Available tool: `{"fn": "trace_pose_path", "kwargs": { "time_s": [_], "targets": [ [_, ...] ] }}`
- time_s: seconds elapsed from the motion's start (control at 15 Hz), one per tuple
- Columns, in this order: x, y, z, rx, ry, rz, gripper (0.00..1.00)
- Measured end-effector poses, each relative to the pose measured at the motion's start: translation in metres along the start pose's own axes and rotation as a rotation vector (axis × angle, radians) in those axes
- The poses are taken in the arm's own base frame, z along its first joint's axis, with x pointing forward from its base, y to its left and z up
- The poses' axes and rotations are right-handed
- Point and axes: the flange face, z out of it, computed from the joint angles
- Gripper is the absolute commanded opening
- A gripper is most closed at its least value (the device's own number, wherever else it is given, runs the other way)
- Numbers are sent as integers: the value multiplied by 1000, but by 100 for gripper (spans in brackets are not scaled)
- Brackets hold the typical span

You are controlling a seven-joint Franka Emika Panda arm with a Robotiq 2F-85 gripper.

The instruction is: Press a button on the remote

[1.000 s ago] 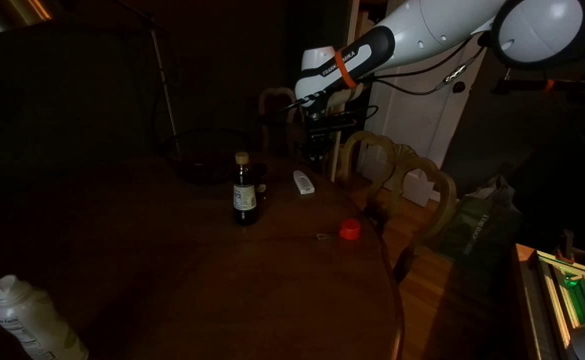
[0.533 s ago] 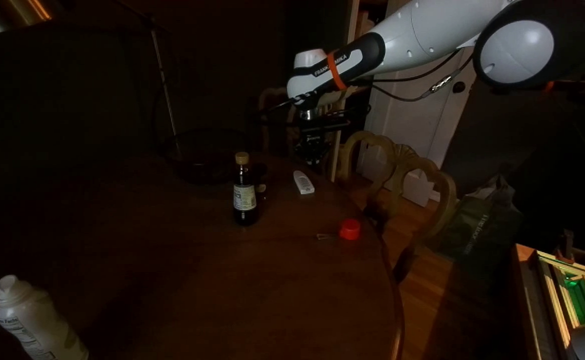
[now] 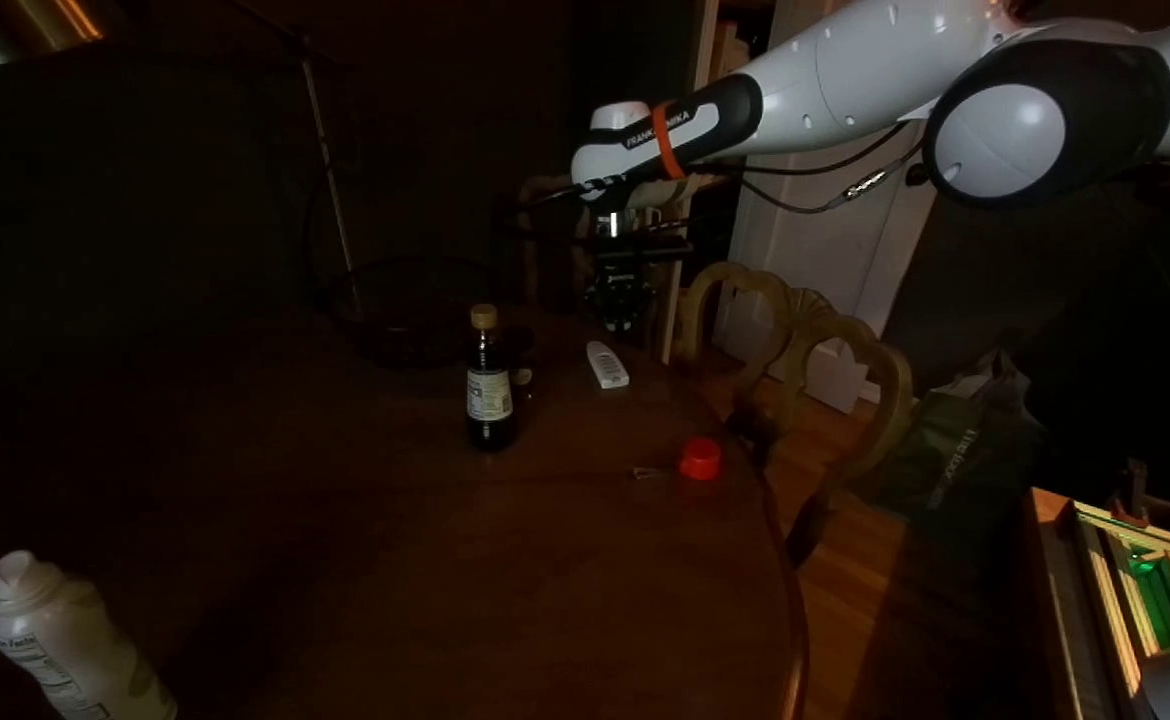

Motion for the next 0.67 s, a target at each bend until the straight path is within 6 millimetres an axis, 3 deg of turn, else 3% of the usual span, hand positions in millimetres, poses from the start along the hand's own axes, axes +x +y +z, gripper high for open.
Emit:
{"fn": "trace_pose_path", "kwargs": {
  "time_s": [0.67],
  "targets": [
    [3,-7,4,1,4,26,0]
  ]
}}
